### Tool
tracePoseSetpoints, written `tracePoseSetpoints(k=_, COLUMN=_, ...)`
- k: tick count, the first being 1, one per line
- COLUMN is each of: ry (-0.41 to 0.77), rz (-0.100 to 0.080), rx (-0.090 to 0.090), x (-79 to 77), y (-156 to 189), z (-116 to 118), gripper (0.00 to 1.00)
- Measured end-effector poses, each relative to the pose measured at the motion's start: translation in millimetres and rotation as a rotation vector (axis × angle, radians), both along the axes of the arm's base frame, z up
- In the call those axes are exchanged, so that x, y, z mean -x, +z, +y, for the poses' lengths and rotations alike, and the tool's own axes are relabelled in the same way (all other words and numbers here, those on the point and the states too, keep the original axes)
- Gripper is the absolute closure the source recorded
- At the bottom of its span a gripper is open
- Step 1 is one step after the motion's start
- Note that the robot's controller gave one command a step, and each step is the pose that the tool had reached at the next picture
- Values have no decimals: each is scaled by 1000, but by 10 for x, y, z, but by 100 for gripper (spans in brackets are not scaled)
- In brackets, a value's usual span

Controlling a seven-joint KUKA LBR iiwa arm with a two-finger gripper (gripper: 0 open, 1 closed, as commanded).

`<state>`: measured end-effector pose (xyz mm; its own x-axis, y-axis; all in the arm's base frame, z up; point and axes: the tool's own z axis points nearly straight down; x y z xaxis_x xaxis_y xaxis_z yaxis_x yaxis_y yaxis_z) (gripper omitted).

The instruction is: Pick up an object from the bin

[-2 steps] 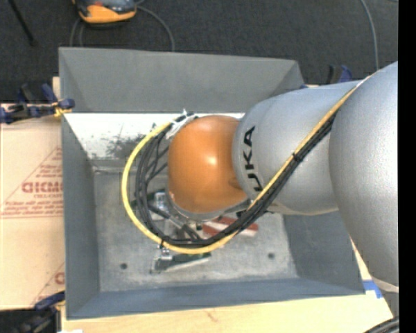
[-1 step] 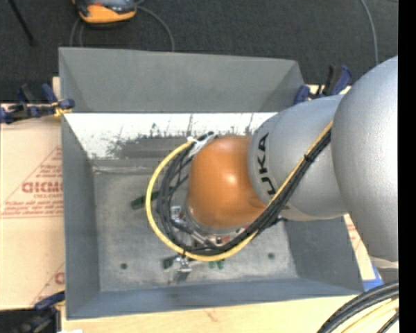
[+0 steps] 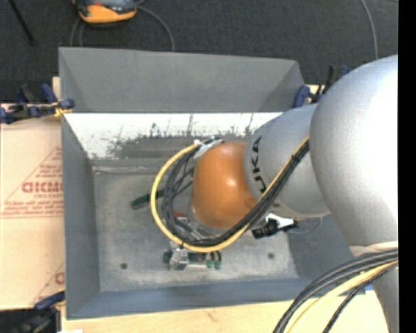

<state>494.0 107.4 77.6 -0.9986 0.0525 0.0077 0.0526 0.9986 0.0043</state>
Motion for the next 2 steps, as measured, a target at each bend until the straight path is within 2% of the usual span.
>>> tracePoseSetpoints(k=1, ry=-1, rz=0, rx=0, x=0, y=0, z=0, gripper=100)
tracePoseSetpoints(k=2, ry=33, rz=-14, rx=5, x=-63, y=1947, z=-123, gripper=100)
